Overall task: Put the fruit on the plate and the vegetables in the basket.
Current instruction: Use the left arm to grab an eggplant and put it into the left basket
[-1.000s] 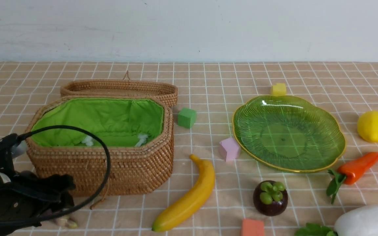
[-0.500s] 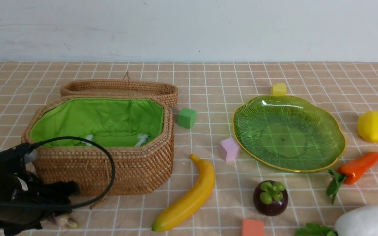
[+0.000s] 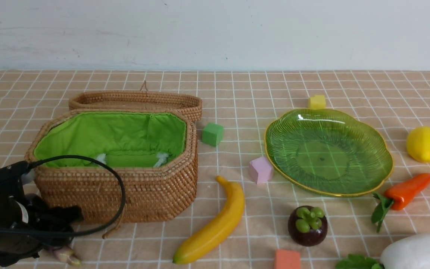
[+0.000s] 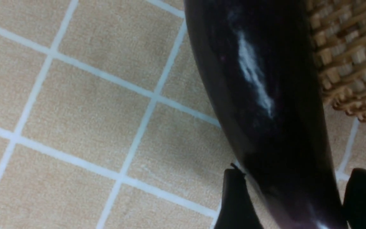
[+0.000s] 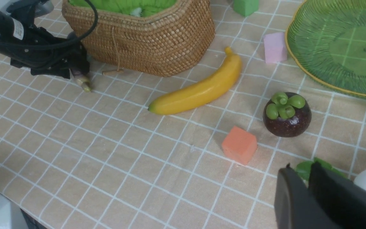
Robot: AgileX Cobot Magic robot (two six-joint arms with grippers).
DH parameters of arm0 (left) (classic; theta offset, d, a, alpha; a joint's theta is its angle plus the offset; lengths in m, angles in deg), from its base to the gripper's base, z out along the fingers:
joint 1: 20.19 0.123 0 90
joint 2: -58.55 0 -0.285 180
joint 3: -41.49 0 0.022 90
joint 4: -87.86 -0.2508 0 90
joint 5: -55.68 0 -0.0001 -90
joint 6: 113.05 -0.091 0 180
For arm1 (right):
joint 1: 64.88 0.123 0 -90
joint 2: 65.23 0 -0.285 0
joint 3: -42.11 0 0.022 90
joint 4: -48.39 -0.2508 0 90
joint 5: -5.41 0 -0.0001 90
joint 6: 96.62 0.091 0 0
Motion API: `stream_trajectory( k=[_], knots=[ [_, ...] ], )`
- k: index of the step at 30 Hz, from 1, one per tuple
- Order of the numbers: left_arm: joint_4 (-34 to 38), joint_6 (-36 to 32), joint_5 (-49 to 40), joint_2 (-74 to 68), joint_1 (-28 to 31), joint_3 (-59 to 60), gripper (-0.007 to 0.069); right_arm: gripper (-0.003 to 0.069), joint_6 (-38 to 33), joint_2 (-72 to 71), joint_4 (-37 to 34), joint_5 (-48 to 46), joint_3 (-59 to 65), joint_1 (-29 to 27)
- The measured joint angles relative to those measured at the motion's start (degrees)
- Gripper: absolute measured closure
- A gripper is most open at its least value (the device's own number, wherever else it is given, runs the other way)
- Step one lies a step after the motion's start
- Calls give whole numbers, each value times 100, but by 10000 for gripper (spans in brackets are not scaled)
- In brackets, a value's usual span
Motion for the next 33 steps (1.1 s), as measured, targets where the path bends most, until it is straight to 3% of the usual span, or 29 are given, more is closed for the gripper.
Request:
stream_trajectory(
  k=[11,17,18,26,33],
  knots=[
    [-99,190,40,-82,0,273,194,550,0,0,-6,-17,0,0],
    [-339,374,150,-47,0,399,291,549,0,0,-39,-22,0,0],
    [-412,522,117,-47,0,398,337,549,0,0,-39,-22,0,0],
    [-1057,1554,-63,15,0,406,344,549,0,0,-109,-22,0,0],
    [-2733,3136,-1017,620,0,469,345,549,0,0,-133,-22,0,0]
  ],
)
